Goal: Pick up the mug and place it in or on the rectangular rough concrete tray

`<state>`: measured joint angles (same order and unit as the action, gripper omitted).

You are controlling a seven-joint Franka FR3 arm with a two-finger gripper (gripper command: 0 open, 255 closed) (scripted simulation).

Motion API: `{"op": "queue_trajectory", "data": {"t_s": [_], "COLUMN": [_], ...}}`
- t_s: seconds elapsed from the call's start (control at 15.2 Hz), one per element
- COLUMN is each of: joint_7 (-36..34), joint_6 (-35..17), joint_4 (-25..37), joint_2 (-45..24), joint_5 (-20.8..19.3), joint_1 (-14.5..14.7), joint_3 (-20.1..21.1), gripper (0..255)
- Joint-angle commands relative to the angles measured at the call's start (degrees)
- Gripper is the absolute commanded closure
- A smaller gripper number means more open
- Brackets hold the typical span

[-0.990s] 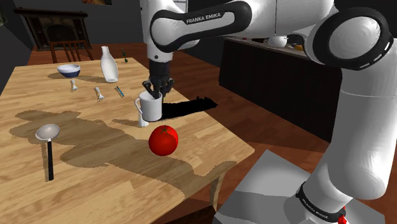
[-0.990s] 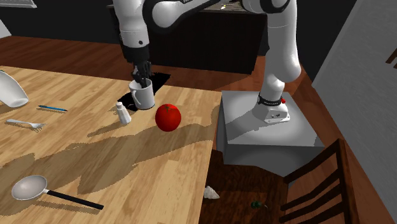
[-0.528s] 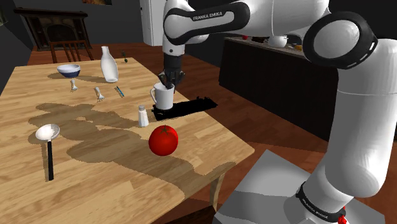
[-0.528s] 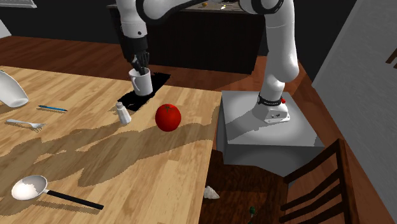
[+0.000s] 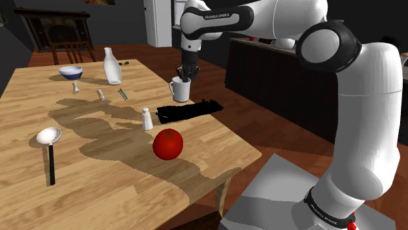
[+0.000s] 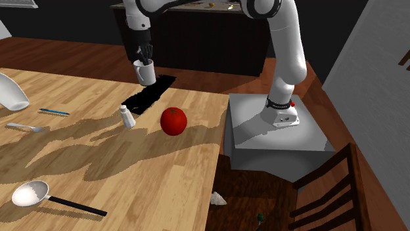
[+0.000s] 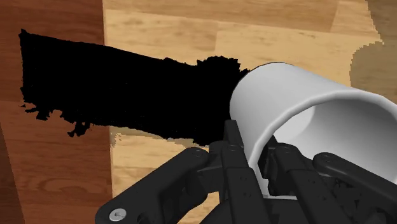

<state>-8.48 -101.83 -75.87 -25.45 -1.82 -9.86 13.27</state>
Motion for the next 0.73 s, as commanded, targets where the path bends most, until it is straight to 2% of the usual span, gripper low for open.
{"op": "queue_trajectory", "data": {"t_s": [0.0,0.26,0.33,0.66], "joint_7": [2.15,6.03,7.30,7.43], "joint_6": [1.72,5.77,7.57,3.14], "joint_4": [3.98,13.40,17.58,12.27], "joint_2": [-2.34,-7.92,-10.36,-9.50], "joint_5": [-0.13,-0.46,-0.62,-0.51], "joint_1": [-1.21,-3.38,-4.01,-4.42], "joint_3": [-0.66,-1.86,-2.25,-2.23], "gripper": [255,255,255,255]}}
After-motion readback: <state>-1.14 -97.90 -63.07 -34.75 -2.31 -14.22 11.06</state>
